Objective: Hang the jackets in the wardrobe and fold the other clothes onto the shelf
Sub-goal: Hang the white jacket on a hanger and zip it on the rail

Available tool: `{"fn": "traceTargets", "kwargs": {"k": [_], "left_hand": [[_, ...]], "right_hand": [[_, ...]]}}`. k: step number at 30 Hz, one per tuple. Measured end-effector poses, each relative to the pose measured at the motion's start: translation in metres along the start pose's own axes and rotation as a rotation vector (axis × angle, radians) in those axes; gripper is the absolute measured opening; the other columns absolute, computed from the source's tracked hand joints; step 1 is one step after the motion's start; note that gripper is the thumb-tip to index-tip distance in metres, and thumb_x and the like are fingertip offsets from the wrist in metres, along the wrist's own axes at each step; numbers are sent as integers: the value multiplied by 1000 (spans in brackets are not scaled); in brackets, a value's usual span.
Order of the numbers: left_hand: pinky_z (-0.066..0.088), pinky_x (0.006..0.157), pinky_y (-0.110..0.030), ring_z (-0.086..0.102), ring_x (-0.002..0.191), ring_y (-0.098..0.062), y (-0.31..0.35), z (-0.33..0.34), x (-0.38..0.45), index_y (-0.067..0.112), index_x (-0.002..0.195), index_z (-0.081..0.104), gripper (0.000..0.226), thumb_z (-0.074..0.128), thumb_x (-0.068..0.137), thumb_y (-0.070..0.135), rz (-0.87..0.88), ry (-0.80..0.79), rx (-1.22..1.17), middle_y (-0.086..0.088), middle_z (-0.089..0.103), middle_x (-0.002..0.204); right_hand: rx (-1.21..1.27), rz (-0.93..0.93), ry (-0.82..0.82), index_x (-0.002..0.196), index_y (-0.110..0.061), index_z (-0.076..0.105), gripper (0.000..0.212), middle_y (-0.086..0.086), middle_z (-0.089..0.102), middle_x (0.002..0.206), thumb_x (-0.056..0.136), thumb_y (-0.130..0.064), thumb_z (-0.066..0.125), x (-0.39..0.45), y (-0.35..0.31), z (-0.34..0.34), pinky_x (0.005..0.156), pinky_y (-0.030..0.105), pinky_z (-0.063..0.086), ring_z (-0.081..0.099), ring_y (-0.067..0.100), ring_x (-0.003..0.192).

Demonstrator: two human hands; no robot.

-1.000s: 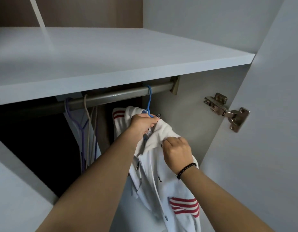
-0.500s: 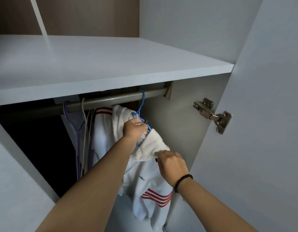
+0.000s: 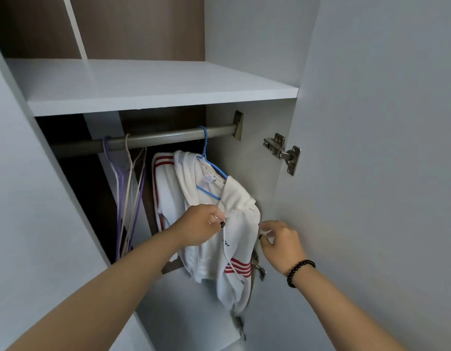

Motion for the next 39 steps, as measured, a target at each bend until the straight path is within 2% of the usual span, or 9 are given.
{"fn": "traceTargets", "kwargs": {"k": [4,8,12,22,25,28,32,36,39], "left_hand": [[42,68,-3,60,88,-7,14,21,-43,22,109,65,21,55,92,19,52,-36,239,17,60,85],[50,89,-34,61,101,-15,25,45,-75,25,114,62,24,51,93,24,52,-98,461,7,67,106],[51,88,-34,61,102,-16,43,59,-99,26,120,59,28,51,93,26,92,-115,549,4,66,111],[51,86,-33,61,99,-15,89,104,-179,24,119,60,29,51,90,25,171,-209,553,7,67,104],[49,71,-20,59,79,-2,99,117,-212,23,113,62,25,55,89,24,170,-242,416,17,63,84],[46,77,-17,59,84,-1,116,131,-245,25,112,63,25,60,88,27,188,-255,292,18,62,84],[37,61,-1,56,81,6,142,164,-293,27,113,61,27,59,87,29,251,-304,259,20,62,83],[49,84,-21,62,93,-7,167,204,-328,23,120,59,31,61,89,29,292,-416,234,11,67,95],[47,80,-19,61,93,-7,190,235,-340,22,121,59,32,61,90,28,337,-461,244,11,66,95]], "right_hand": [[-32,11,-112,115,-16,64,29,-1,62,110,87,-13,57,-31,8,-6,77,13,40,60,14,97],[-95,15,-233,119,-15,60,32,4,59,117,88,-17,57,-67,8,-12,83,18,42,57,19,105],[-172,8,-291,123,-13,56,33,6,56,121,90,-21,55,-100,6,-28,92,27,46,56,22,110],[-292,73,-329,139,-19,41,51,3,47,136,93,-37,53,-202,6,-81,99,32,44,50,20,120],[-284,113,-286,140,-22,39,52,2,48,135,94,-43,50,-247,4,-104,98,33,45,51,20,118],[-283,169,-256,139,-22,40,52,1,48,135,94,-48,47,-294,8,-125,98,33,45,51,19,119],[-289,260,-236,138,-23,43,50,1,50,134,93,-43,51,-356,22,-150,97,32,45,52,19,116],[-304,348,-223,137,-23,44,50,1,53,131,91,-39,57,-412,44,-174,94,27,43,53,18,115],[-303,433,-201,136,-23,44,51,0,53,131,90,-39,59,-448,69,-195,92,26,44,54,17,111]]}}
Point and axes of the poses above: each hand's wrist, its own x-axis towards the middle knuckle, its own z-axis out of the palm, y = z × x, the point moved 6 cm from there along x, towards the middle knuckle
